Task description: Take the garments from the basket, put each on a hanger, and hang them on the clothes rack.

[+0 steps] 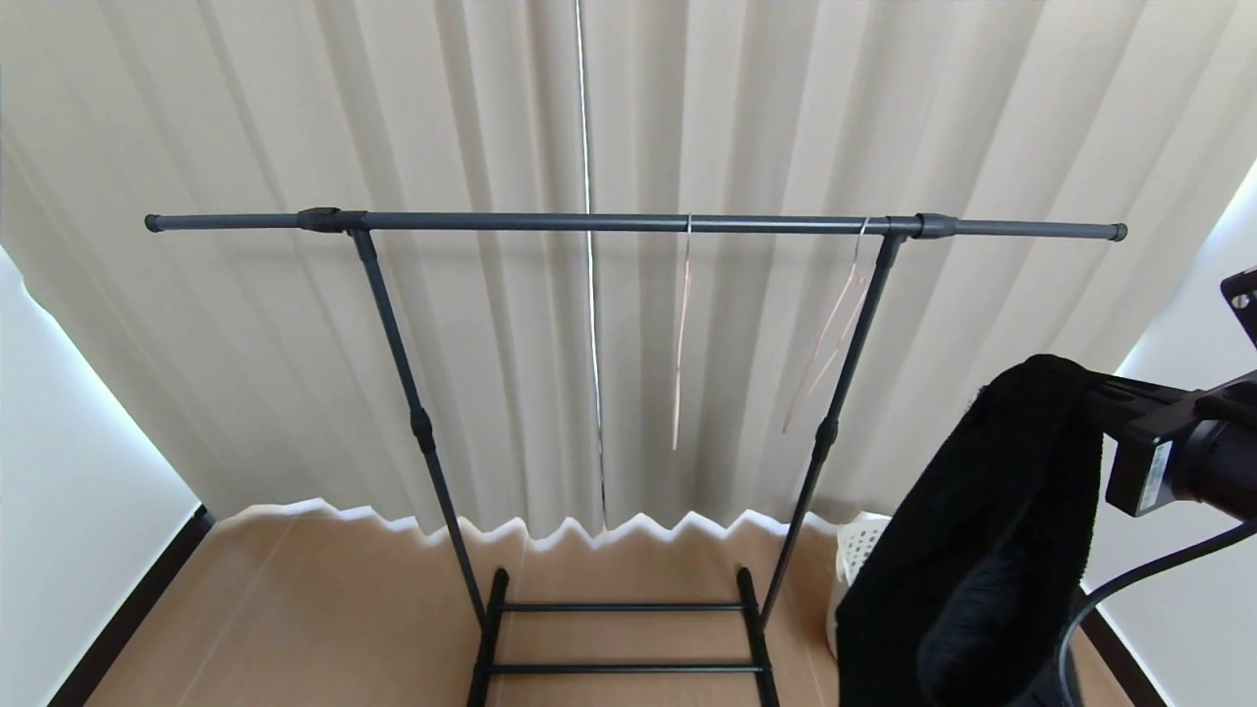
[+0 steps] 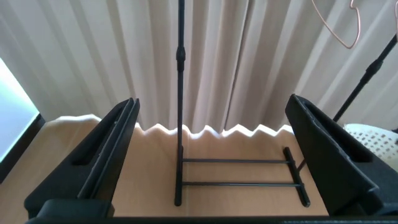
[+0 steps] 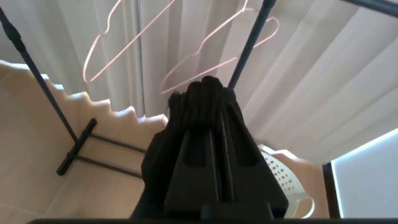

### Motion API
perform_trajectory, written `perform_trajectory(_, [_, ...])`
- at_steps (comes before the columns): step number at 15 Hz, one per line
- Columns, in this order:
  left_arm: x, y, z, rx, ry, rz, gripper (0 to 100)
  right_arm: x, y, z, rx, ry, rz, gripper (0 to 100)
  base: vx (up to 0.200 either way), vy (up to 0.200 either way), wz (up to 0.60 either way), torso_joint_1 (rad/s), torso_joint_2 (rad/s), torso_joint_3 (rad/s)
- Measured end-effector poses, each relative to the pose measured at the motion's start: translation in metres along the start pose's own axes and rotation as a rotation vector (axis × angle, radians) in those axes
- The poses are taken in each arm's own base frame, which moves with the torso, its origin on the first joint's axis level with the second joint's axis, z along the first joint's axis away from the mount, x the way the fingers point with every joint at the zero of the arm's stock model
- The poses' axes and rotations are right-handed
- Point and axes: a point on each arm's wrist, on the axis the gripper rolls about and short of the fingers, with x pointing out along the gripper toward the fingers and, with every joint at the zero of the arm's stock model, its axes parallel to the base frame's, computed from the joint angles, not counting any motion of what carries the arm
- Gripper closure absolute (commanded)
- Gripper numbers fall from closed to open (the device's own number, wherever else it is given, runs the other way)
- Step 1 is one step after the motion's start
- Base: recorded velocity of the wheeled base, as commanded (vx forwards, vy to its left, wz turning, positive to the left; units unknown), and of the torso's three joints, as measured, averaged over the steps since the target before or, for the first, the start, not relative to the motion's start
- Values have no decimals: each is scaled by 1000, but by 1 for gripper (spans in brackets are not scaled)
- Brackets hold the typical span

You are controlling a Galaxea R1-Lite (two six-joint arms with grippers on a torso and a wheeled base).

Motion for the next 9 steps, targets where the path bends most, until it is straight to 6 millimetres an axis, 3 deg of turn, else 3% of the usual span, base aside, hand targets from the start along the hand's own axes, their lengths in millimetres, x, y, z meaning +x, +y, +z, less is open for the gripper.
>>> perform_trajectory(9, [0, 0, 0, 5, 3, -8, 0, 3, 10, -6, -15, 18, 42, 100, 0, 0, 0, 0, 0, 0])
